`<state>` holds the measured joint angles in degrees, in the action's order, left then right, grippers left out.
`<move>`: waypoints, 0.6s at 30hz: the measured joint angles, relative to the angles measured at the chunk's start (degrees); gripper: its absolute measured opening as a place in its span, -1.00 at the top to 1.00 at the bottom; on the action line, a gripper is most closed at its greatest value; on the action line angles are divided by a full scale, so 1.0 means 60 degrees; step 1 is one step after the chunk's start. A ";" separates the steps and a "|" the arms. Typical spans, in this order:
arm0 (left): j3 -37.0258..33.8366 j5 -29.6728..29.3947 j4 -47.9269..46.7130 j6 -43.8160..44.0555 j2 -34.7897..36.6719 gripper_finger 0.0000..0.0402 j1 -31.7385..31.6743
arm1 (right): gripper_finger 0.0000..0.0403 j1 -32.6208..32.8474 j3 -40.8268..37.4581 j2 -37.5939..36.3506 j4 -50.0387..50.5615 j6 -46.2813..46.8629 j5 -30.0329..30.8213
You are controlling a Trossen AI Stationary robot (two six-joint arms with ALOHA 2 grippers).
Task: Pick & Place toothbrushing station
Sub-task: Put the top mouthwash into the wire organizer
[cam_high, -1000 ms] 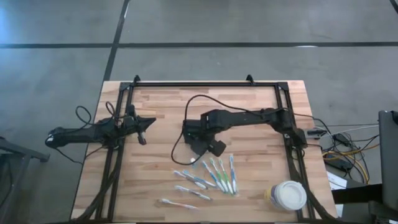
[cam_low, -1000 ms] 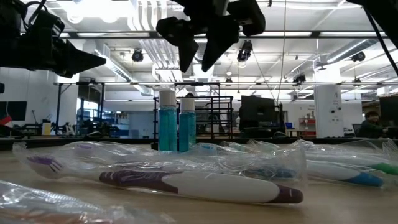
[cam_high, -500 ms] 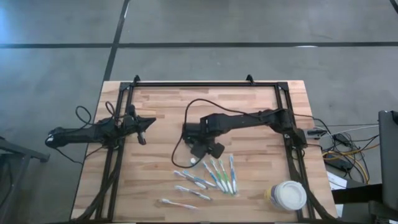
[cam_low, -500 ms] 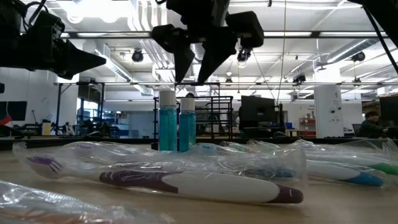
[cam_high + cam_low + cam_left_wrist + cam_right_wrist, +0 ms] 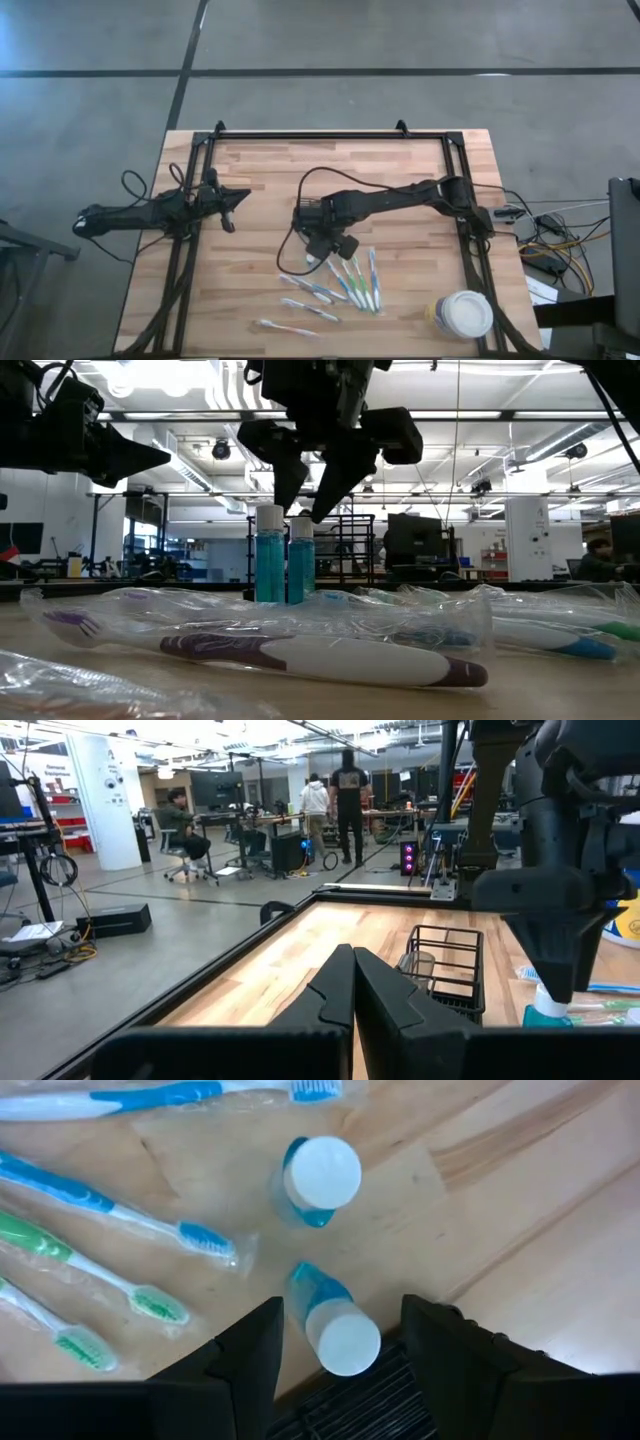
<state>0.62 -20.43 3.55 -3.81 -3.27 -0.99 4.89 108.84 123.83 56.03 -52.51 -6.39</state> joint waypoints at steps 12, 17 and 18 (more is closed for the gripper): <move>0.0000 0.0000 0.0022 -0.0001 0.0000 0.97 0.0000 | 0.00 -0.0086 -0.0584 0.0000 -0.0553 0.0047 -0.0014; 0.0000 0.0000 0.0028 -0.0004 0.0000 0.97 -0.0001 | 0.00 -0.0149 -0.0700 0.0007 -0.0684 0.0175 0.0015; -0.0001 0.0000 0.0029 -0.0005 0.0000 0.97 0.0000 | 0.00 -0.0160 -0.0674 0.0005 -0.0690 0.0208 0.0008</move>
<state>0.62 -20.43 3.73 -3.84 -3.27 -0.99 3.93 104.80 123.86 51.89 -51.27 -6.34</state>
